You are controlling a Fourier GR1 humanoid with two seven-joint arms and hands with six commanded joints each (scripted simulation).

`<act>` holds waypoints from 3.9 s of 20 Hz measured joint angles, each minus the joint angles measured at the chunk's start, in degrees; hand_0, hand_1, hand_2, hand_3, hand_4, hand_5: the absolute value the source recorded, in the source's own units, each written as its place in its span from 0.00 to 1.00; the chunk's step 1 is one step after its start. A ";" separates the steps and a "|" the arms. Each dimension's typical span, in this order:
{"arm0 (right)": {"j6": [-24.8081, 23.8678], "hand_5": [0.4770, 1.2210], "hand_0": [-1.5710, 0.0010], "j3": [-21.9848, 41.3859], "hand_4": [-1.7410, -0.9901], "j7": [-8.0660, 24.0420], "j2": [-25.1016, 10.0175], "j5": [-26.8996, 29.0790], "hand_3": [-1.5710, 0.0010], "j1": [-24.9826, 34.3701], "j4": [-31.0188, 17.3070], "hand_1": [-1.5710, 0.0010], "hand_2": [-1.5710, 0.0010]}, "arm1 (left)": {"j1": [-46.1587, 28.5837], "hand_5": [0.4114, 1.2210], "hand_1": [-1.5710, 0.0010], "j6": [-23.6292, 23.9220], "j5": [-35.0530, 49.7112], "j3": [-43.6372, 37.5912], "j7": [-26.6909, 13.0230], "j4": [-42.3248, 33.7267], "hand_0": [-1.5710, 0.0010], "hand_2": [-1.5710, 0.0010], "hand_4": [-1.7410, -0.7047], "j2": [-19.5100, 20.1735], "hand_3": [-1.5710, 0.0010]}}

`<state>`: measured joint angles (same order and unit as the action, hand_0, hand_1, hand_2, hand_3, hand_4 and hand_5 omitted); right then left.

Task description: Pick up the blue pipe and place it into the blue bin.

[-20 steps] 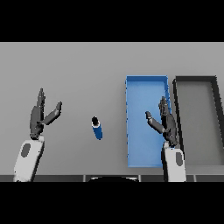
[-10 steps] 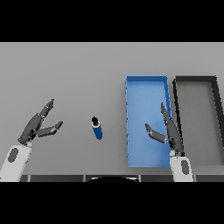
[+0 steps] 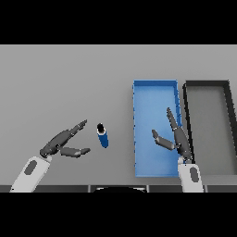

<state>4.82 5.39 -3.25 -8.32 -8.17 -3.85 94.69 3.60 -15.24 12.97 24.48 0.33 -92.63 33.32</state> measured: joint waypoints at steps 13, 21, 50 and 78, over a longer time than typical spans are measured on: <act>-0.13 0.24 1.00 -0.29 0.56 1.20 -0.27 0.09 1.00 -1.20 1.42 1.00 1.00 | 5.52 0.10 1.00 5.14 -8.98 5.57 4.50 10.73 1.00 1.00 0.53 -14.35 1.00; -0.04 0.25 1.00 -0.33 0.56 0.76 -0.11 0.39 1.00 -2.27 1.95 1.00 1.00 | 8.74 0.24 0.94 5.20 -9.02 5.84 6.65 17.05 1.00 0.87 0.45 -20.09 0.87; 0.90 0.28 1.00 0.14 0.63 -1.45 -2.05 -1.57 1.00 -1.43 0.60 1.00 1.00 | 12.59 1.00 0.00 5.60 -4.51 9.00 -0.16 1.90 0.00 0.00 0.01 -24.87 0.08; 28.50 0.04 1.00 11.03 0.63 21.37 -10.45 33.17 1.00 25.73 14.94 1.00 1.00 | 13.67 1.00 0.00 3.63 -5.05 8.41 2.03 2.21 0.00 0.00 0.11 -24.66 0.05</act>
<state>33.32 16.42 18.12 -18.77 25.00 21.89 109.63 17.27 -11.61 7.92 32.88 2.36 -90.42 8.67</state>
